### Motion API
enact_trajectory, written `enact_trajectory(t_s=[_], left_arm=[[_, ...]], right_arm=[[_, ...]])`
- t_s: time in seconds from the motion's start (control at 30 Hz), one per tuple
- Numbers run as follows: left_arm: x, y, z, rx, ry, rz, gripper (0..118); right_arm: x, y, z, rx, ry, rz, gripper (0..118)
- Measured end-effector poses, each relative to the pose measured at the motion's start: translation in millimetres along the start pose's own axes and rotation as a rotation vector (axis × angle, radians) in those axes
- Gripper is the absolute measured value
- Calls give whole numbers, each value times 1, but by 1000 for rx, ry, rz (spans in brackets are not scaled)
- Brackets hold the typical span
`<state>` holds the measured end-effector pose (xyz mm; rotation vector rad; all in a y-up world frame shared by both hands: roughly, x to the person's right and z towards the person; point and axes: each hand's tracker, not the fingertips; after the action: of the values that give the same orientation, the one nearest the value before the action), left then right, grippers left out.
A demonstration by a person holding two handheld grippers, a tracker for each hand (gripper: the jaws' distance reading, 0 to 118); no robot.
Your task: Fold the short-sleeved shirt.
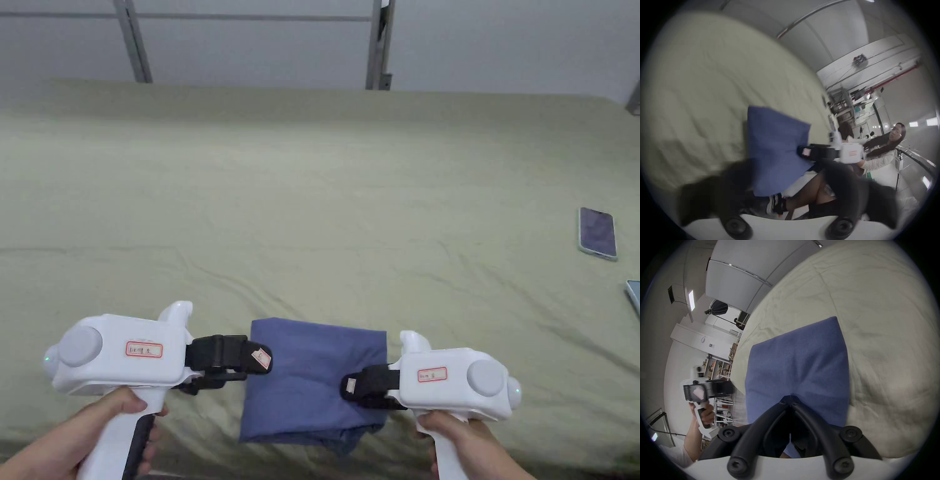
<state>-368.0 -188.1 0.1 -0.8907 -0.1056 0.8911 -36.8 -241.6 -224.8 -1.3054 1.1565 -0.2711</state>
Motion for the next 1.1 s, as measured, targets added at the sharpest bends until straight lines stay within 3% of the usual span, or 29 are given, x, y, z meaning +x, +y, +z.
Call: enact_trajectory(t_s=[0.03, 0.2, 0.3, 0.43, 0.53, 0.57, 0.6, 0.63, 0.67, 0.7, 0.83, 1.1], left_arm=[[-3, 1, -10, -40, 20, -9, 118], [-20, -12, -47, -21, 26, 68, 118], [-25, -9, -55, 34, -185, 120, 118], [-40, -8, -86, 28, -283, 239, 118], [-33, -5, -101, 27, -328, 222, 118], [-27, -4, -106, -4, -313, 170, 109], [-22, -3, -110, -7, -289, 152, 78], [-22, -2, -113, -2, -277, 160, 31], [-24, 0, -119, -13, -223, 183, 25], [-20, 4, -102, -33, -229, 238, 25], [-16, 6, -92, -18, -217, 207, 25], [-21, 12, -70, -30, -134, 154, 25]], right_arm=[[-1, -1, 0, 1, 8, 12, 2], [5, -5, 3, 0, 15, -13, 2], [10, -7, 2, -2, 21, -26, 2], [10, -5, -1, -6, 32, -41, 2], [10, -3, -1, -10, 32, -35, 2], [10, -3, -1, -10, 32, -35, 2], [11, -2, -2, -14, 32, -31, 2], [12, -1, -2, -16, 26, -24, 2], [13, 0, -2, -16, 25, -26, 2], [16, 1, -1, -19, 24, -28, 2], [16, 0, 0, -17, 41, -46, 2], [-17, 4, 15, 83, 53, 53, 2]])
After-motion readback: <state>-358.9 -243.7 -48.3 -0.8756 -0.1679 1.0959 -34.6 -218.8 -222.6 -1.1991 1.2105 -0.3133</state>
